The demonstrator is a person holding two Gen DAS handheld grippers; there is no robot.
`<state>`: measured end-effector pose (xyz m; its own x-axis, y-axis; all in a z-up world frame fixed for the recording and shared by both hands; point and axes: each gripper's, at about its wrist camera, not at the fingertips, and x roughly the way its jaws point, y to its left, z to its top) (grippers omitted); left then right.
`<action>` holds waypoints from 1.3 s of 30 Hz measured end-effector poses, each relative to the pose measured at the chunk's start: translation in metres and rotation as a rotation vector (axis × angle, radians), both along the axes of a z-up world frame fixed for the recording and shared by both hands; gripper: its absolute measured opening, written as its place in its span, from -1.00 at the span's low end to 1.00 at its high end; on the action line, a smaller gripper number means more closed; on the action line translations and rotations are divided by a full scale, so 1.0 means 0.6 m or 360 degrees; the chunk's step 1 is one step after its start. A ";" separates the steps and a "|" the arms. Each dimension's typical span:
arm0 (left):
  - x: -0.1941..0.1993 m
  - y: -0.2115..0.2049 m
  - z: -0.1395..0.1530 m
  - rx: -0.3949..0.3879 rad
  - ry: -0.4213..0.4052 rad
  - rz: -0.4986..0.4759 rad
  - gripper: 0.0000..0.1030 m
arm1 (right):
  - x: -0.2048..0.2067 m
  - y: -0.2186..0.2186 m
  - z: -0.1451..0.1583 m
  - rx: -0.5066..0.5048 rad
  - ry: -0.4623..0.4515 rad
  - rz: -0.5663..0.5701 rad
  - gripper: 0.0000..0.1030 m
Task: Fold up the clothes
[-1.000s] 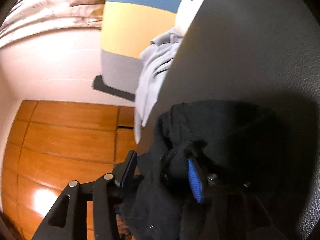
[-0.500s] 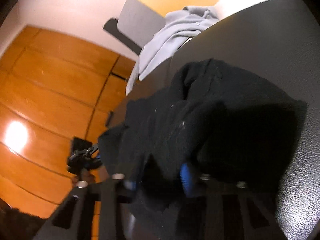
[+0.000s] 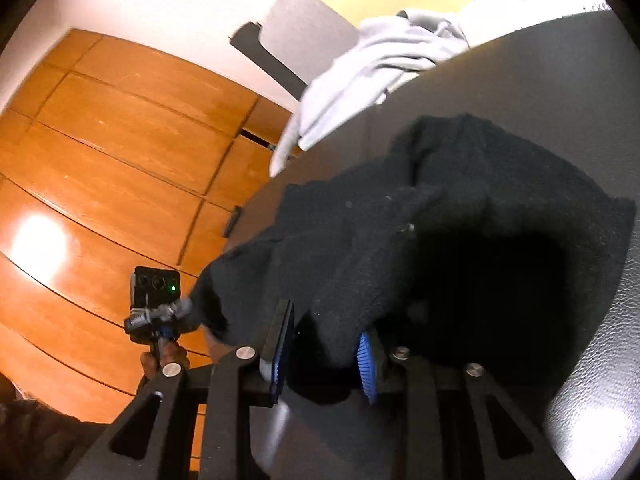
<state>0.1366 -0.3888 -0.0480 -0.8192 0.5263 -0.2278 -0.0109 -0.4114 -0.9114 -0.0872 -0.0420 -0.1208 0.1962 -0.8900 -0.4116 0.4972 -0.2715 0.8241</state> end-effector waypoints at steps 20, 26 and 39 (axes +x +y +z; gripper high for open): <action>0.000 -0.105 -0.140 -0.0033 -0.0464 0.0419 -0.16 | -0.084 0.037 -0.019 0.0024 -0.0044 -0.0436 0.45; 0.036 -0.072 -0.144 -0.0113 -0.0406 0.0312 0.06 | -0.039 0.071 -0.041 0.0159 0.0041 -0.0339 0.45; 0.029 -0.017 -0.100 -0.0705 -0.0469 0.0142 0.07 | 0.022 -0.020 -0.002 0.0645 0.0774 -0.0204 0.17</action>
